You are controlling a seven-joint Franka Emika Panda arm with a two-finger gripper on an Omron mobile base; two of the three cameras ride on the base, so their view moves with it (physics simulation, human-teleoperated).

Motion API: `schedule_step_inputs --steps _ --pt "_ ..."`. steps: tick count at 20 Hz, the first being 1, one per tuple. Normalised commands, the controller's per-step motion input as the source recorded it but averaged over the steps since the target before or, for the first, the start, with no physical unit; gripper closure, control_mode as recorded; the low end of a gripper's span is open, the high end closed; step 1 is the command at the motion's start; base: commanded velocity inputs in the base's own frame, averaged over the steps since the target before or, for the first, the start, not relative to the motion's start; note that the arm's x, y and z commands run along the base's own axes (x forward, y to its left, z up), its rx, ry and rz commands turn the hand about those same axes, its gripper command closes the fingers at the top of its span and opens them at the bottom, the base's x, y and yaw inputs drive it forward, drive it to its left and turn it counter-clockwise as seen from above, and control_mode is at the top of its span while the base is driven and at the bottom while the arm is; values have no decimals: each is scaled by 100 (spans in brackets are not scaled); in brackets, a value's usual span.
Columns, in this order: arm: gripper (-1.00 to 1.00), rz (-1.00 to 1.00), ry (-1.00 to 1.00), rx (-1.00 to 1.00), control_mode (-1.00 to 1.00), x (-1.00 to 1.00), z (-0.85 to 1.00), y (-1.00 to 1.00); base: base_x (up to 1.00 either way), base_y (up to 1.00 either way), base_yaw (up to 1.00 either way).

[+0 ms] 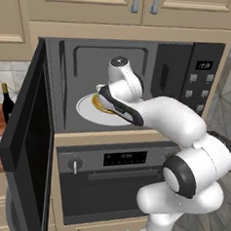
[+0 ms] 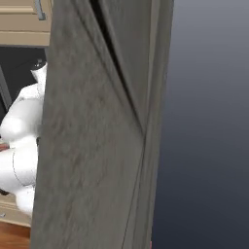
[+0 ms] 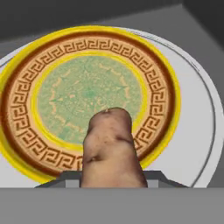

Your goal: Pick the potato from the microwave and place it on plate located on the counter.

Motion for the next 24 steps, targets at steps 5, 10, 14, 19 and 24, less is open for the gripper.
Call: schedule_step_inputs --steps 5,10,14,19,24 --pt "100 14 0 0 -100 -100 30 -46 0 0 0" --pt "100 6 0 0 -100 -100 30 -30 0 0 0" --pt "100 4 0 0 -100 -100 37 -23 0 0 0" --pt "100 6 3 0 -100 -87 31 -29 0 0 0" --pt "100 10 0 0 -100 -73 1 -37 0 0 0"
